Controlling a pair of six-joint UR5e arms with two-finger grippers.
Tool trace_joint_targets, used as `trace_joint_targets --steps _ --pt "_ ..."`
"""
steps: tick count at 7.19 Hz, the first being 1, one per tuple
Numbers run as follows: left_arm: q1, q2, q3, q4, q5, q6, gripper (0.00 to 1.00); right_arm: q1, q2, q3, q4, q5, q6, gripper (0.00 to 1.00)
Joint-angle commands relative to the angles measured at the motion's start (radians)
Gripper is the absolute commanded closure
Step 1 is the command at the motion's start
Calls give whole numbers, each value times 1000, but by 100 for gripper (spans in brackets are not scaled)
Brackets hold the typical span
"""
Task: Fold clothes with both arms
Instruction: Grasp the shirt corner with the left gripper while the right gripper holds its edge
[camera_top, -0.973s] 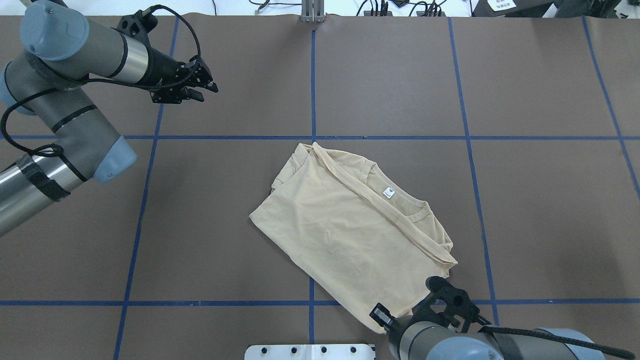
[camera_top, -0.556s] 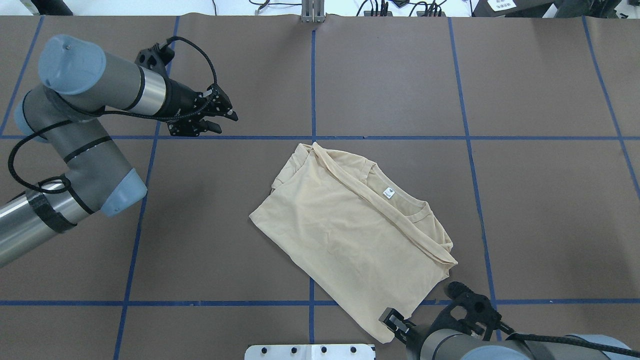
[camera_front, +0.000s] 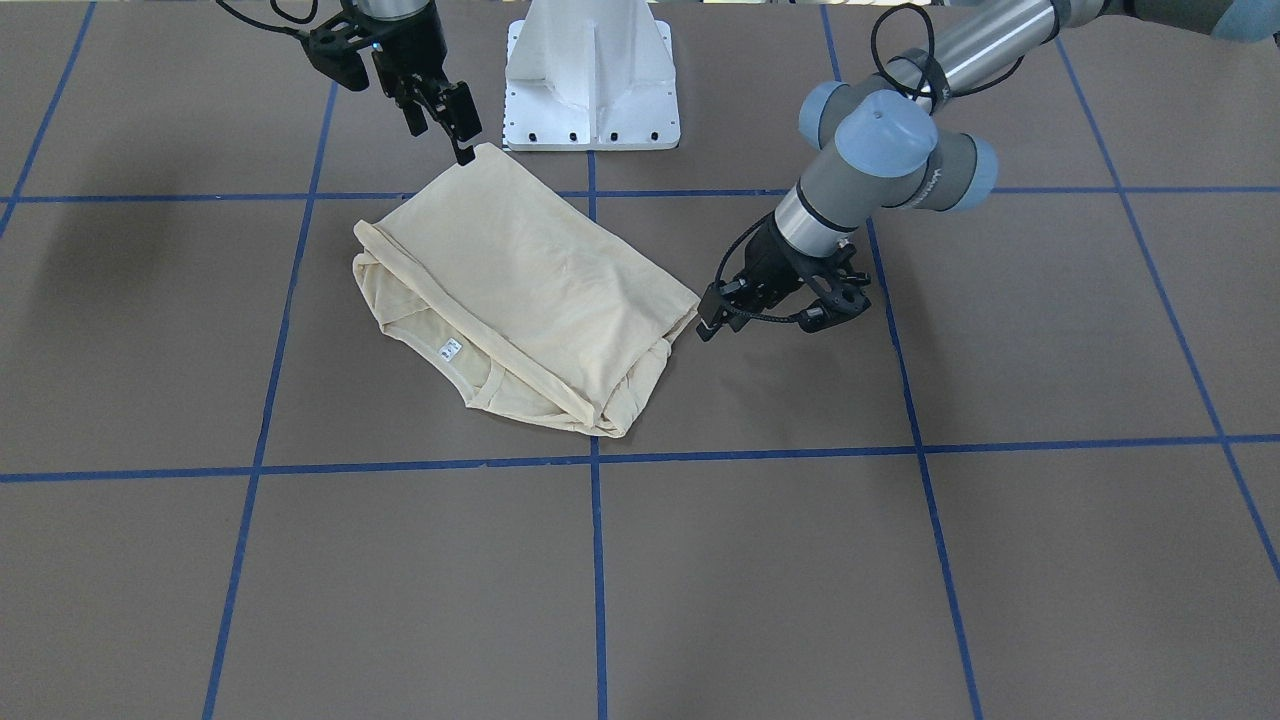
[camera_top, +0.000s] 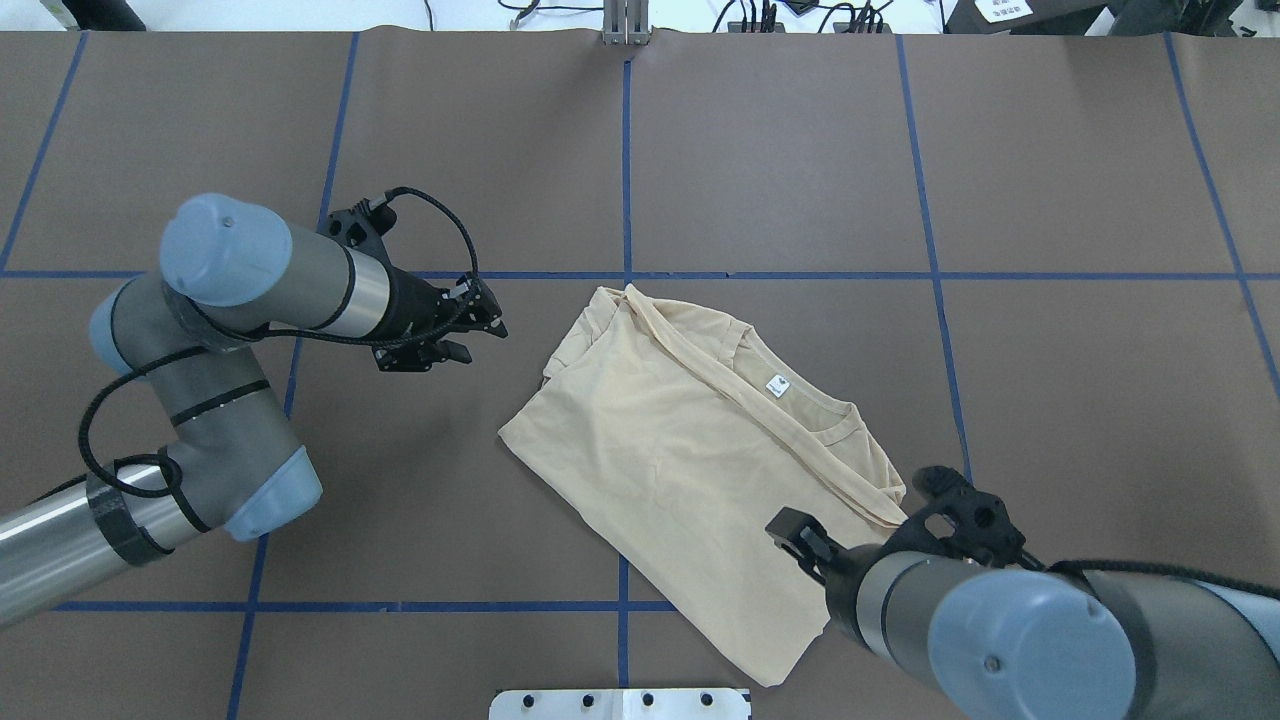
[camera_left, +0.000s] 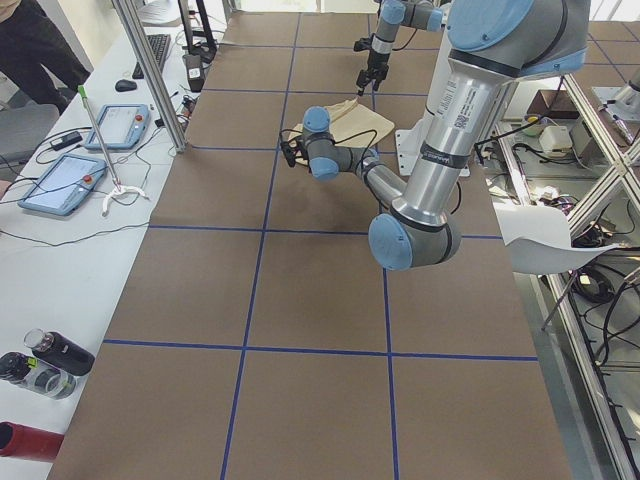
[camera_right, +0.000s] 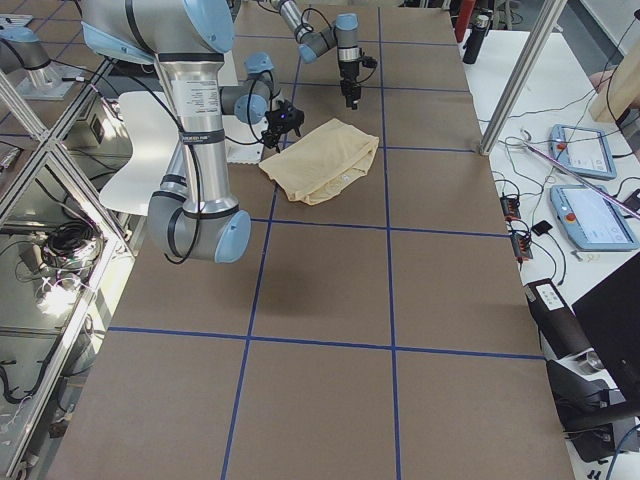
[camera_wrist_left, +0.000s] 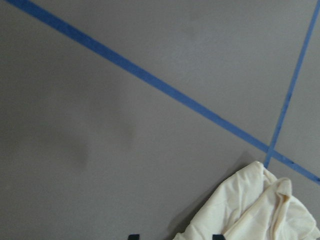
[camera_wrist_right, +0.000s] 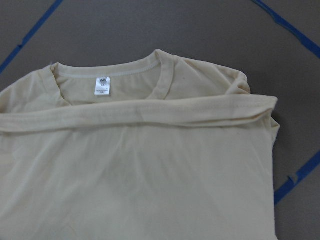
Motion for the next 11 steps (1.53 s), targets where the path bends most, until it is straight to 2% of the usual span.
trace_joint_targets --steps 1,4,5,6,7,10,11 --pt "76 -4 -4 44 54 -4 42 89 53 -89 1 60 -51 0" --pt "82 -1 -7 73 54 -4 43 93 54 -91 3 58 -72 0" --pt "82 -1 -5 78 55 -4 48 93 54 -92 1 58 -72 0" --pt "86 -3 -5 79 55 -4 70 93 54 -92 1 60 -72 0" --pt "86 -3 -2 78 54 -1 100 93 54 -94 1 60 -72 0" --pt "76 8 -46 86 49 11 100 93 56 -96 1 60 -71 0" --pt "60 6 -71 124 51 60 100 93 56 -94 1 60 -71 0"
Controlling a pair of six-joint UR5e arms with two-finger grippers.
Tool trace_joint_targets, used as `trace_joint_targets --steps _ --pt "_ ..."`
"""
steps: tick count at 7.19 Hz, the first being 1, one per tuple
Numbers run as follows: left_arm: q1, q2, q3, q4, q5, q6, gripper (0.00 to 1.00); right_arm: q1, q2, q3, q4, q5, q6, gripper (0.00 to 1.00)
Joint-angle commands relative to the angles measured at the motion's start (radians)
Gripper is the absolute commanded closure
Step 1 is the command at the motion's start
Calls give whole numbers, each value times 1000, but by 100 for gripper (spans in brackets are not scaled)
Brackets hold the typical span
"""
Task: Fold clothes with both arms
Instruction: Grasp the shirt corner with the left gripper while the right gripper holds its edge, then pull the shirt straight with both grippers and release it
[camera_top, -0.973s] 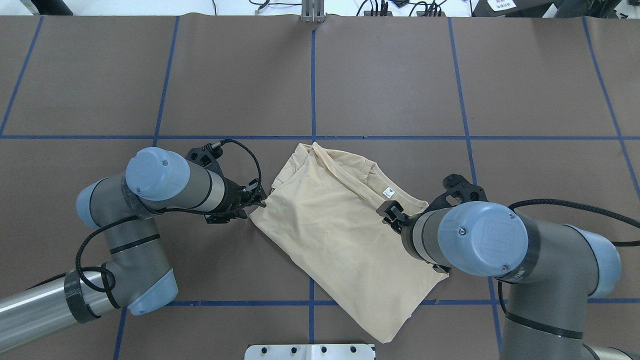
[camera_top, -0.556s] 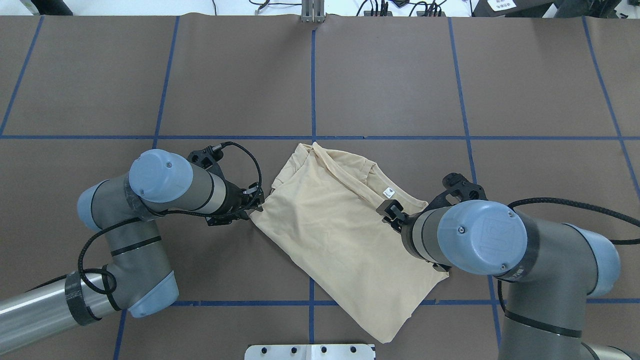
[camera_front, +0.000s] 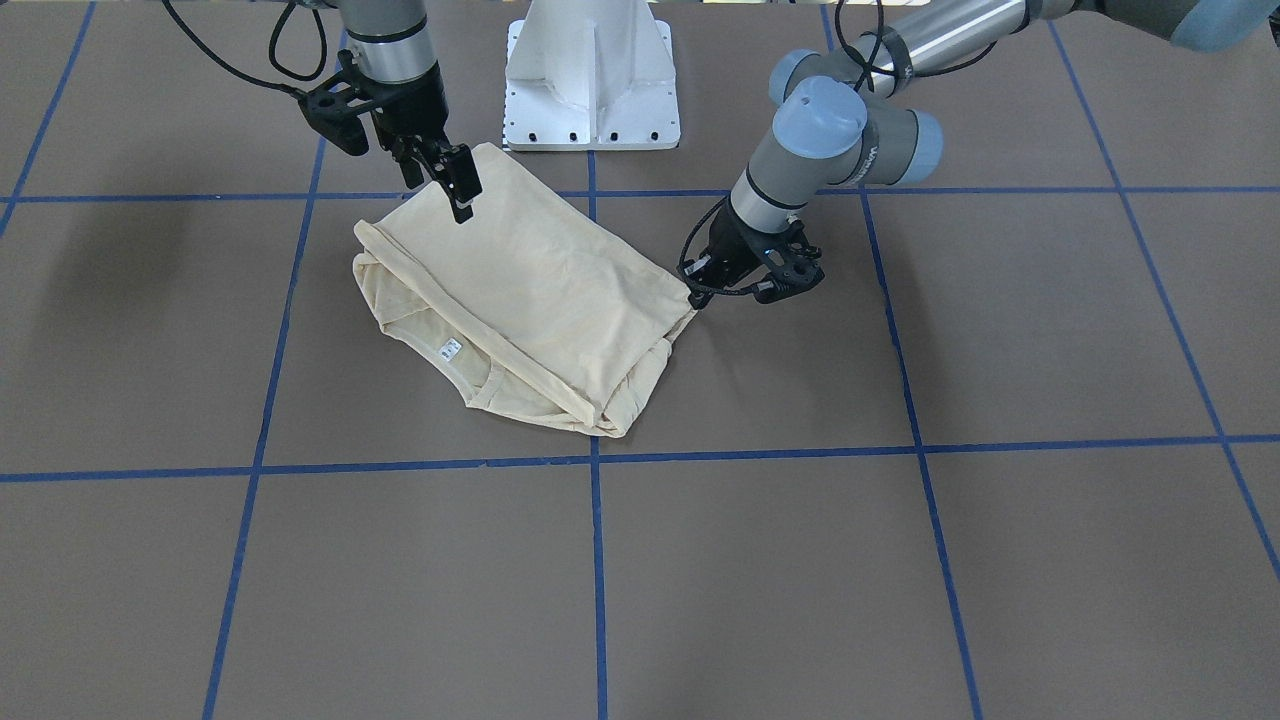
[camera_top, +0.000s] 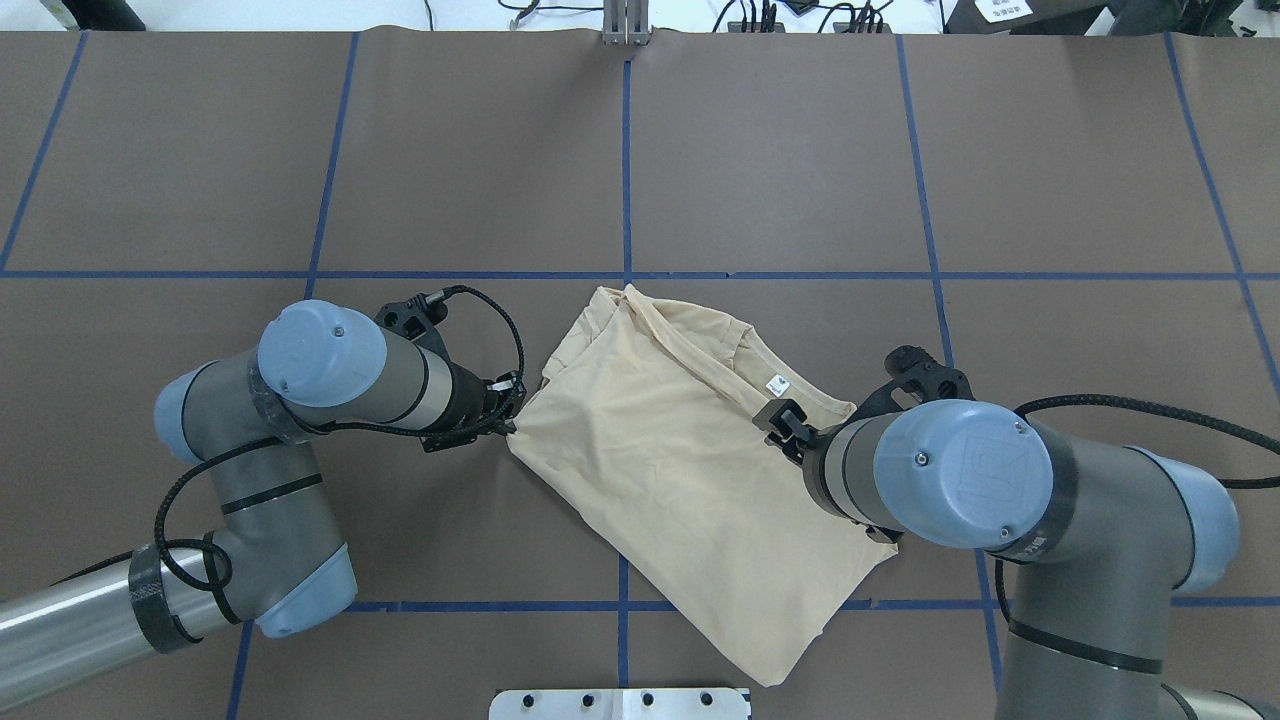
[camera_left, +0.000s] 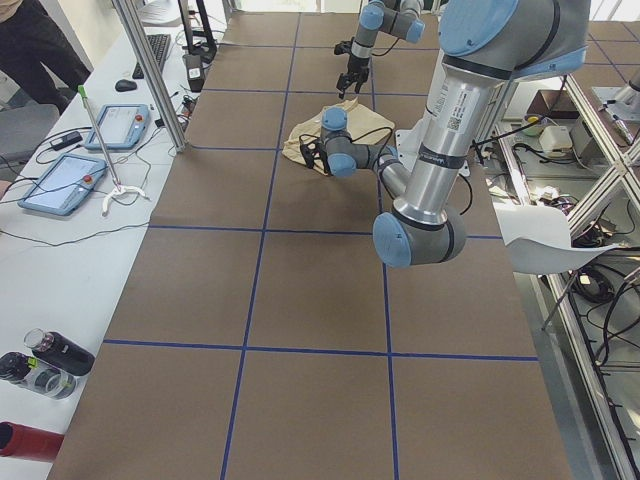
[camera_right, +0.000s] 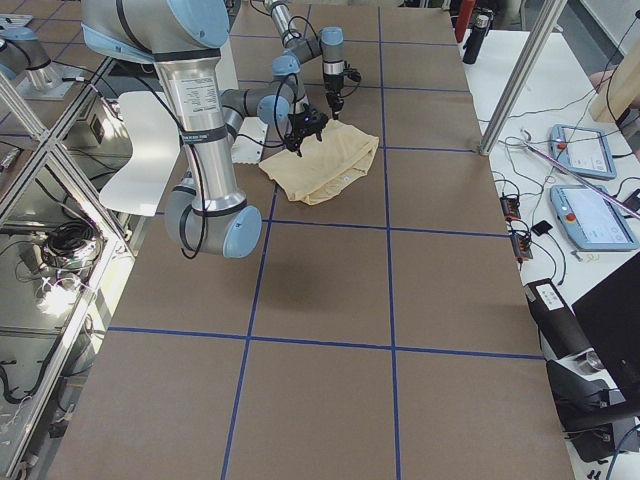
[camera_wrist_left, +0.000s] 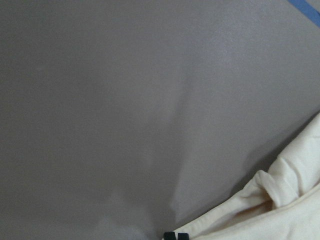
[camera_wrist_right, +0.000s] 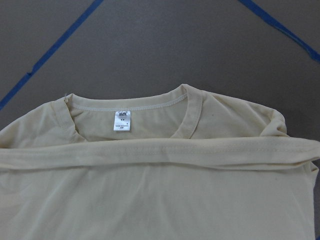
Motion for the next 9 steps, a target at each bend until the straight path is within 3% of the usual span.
trace_joint_targets --steps 1,2,3,4,6,7,8,9 --pt "-45 -6 -22 32 6 142 100 1 -1 -1 0 0 1 0" --pt "-114 -18 -16 30 8 248 100 9 -1 -1 0 5 -1 0" --pt "-181 -78 69 21 8 352 100 12 -1 -1 0 5 -1 0" --pt "-235 -172 217 -17 9 387 100 20 -1 -2 -2 5 -1 0" --pt "-283 -280 494 -263 73 387 100 26 13 -17 2 2 1 0" --pt "-289 -320 560 -294 78 387 65 26 54 -51 2 0 1 0" --pt "-294 -330 561 -295 78 387 55 21 98 -106 3 -3 4 0" --pt "-297 -348 552 -283 71 379 54 18 120 -138 6 -6 4 0"
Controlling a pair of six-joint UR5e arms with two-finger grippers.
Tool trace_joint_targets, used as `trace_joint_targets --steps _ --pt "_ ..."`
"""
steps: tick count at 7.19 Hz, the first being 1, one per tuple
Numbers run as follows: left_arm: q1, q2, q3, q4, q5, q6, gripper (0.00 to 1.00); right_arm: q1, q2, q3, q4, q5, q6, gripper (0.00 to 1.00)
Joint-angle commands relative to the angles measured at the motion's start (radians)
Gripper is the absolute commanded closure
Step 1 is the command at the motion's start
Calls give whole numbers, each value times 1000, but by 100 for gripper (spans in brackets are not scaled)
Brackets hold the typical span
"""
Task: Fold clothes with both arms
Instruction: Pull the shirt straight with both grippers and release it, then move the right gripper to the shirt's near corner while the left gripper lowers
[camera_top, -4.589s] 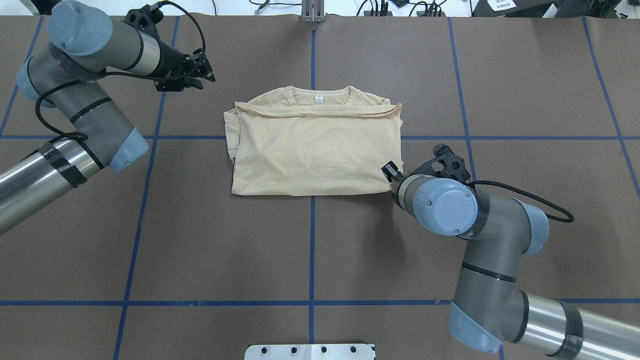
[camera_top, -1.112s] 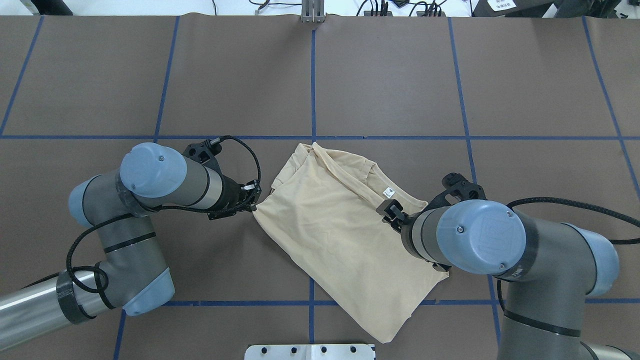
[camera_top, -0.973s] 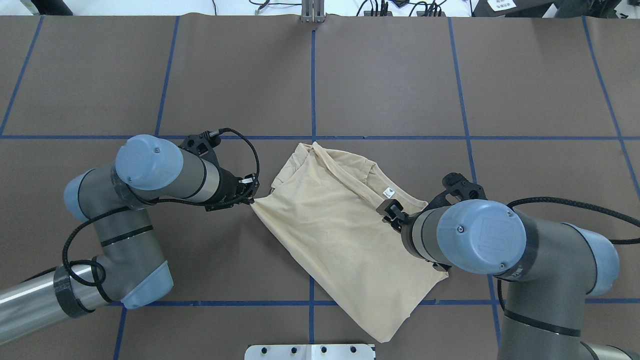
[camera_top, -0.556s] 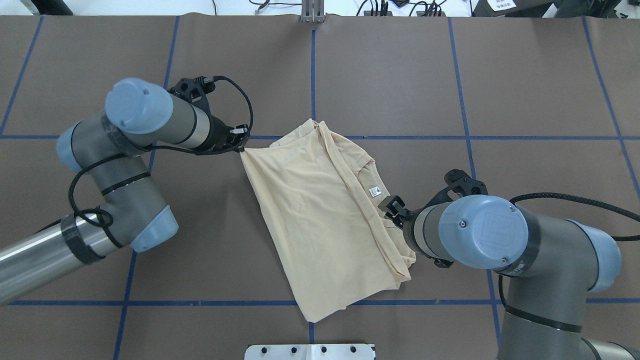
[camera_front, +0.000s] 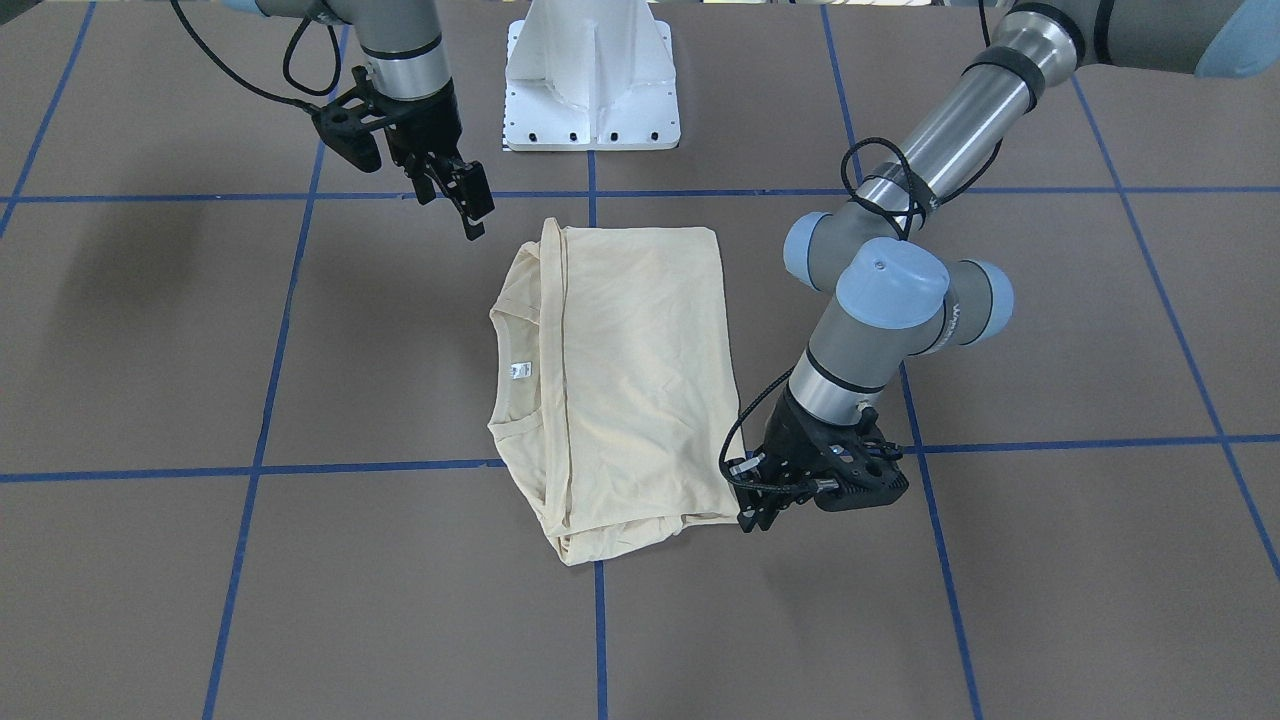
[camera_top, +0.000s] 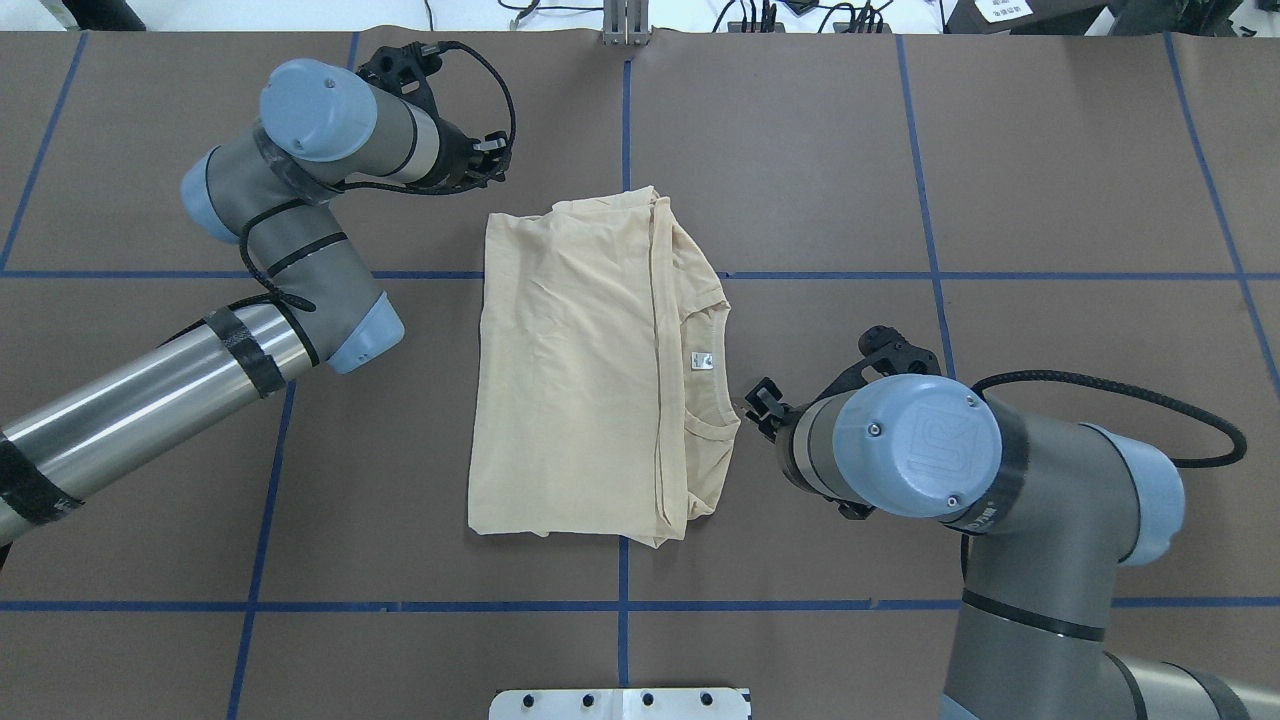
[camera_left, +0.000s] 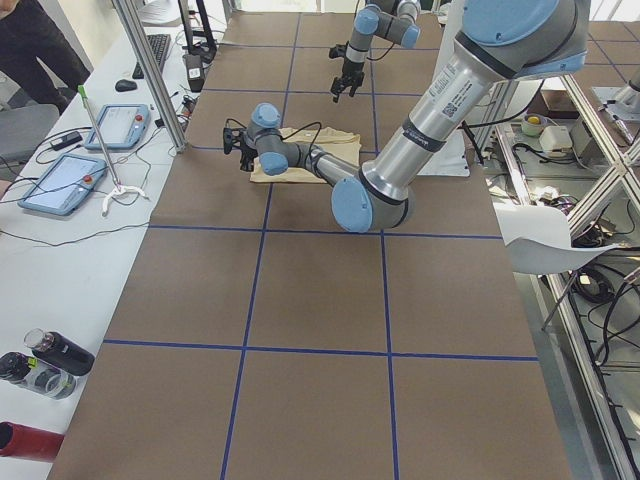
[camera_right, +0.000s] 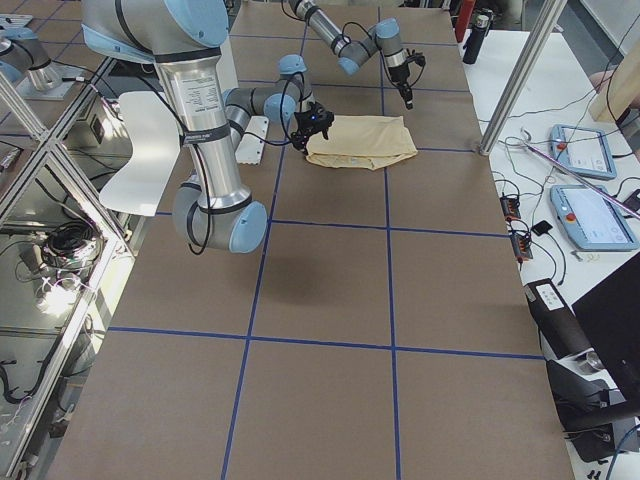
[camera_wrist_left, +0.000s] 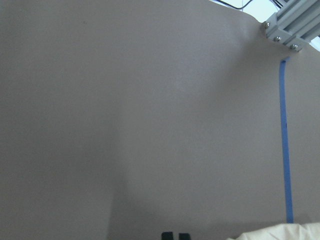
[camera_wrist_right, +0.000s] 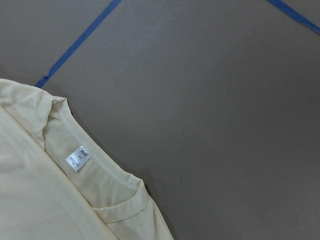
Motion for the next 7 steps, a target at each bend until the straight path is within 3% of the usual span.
trace_joint_targets --steps 1,3,5,7 --pt "-10 -12 -48 31 -28 -6 54 -25 35 -96 58 -11 10 0" --pt "-12 81 -197 105 -60 -7 54 -82 36 -154 164 -72 73 0" --pt "-12 100 -222 108 -60 -7 54 -141 36 -194 173 -121 151 0" --pt "-12 101 -222 110 -59 -9 53 -145 41 -211 254 -148 209 1"
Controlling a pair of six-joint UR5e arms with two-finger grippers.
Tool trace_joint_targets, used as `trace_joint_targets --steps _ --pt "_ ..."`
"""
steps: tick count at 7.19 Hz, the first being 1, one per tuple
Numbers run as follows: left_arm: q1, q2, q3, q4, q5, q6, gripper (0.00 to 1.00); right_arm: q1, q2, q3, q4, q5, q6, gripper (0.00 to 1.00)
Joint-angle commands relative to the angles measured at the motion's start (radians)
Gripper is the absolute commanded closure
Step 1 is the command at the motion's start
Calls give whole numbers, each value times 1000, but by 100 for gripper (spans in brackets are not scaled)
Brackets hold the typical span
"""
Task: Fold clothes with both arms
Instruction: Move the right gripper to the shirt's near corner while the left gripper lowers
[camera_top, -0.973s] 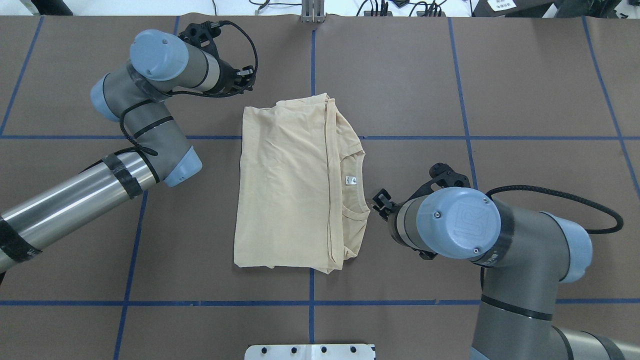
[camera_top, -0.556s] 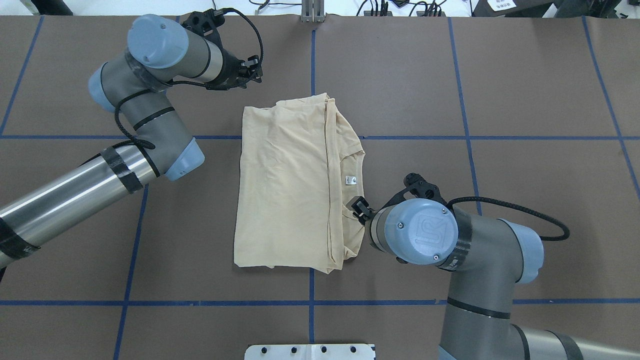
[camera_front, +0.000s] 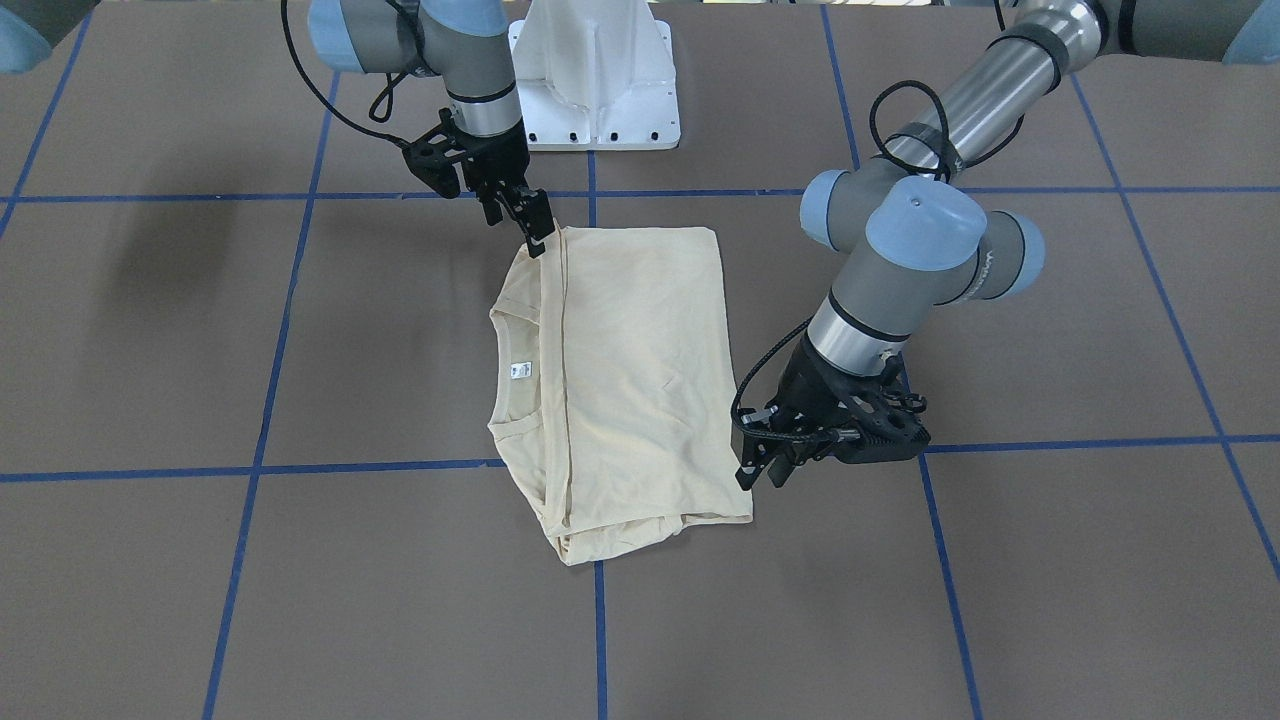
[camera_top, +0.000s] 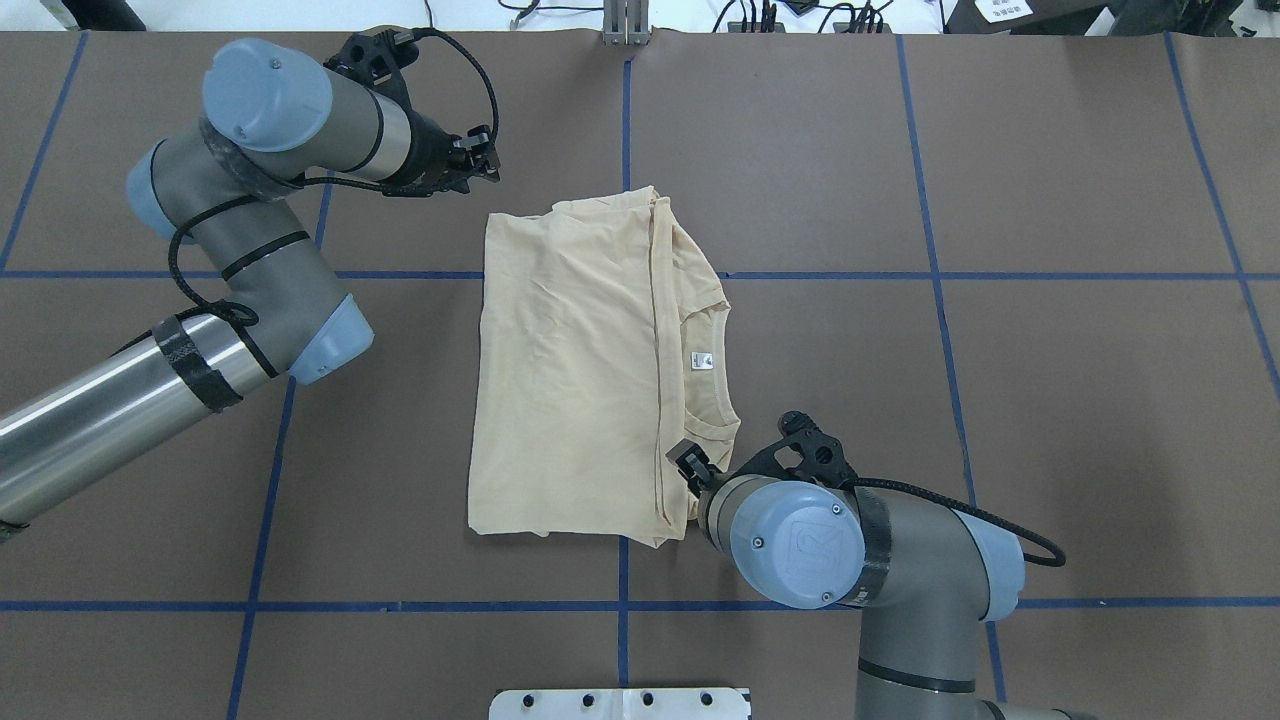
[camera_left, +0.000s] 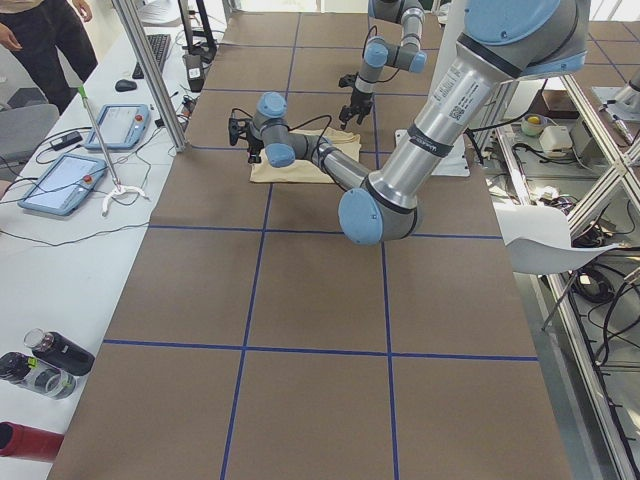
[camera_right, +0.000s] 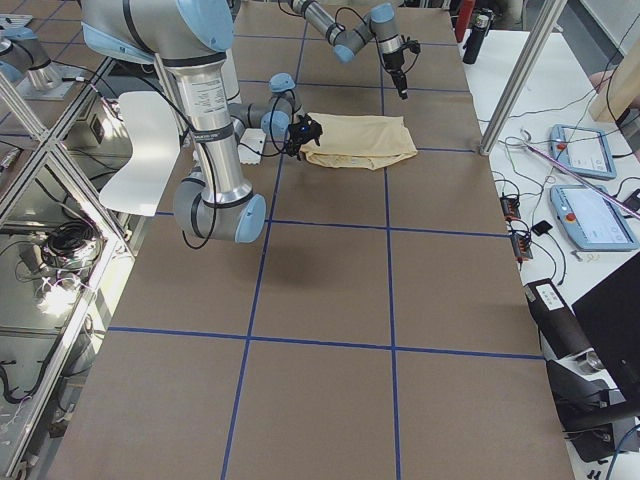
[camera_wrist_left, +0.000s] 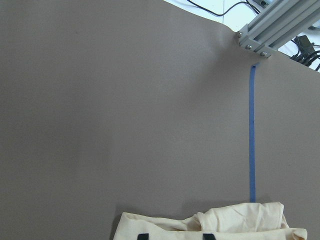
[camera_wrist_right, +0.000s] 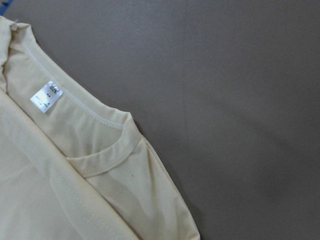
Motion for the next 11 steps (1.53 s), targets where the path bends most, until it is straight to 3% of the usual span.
trace_joint_targets --steps 1,5,7,8,9,11 --pt "0 2 -2 1 1 -2 53 -6 4 -15 44 -28 70 2" --pt "0 2 -8 15 1 -2 53 -6 59 -89 44 -30 79 6" --pt "0 2 -8 15 1 -4 53 -6 59 -92 42 -27 78 26" --pt "0 2 -8 15 1 -4 53 -6 53 -87 39 -27 79 66" --pt "0 2 -8 15 1 -4 53 -6 54 -77 35 -22 78 100" --pt "0 2 -10 30 1 -4 53 -13 51 -72 33 -19 76 100"
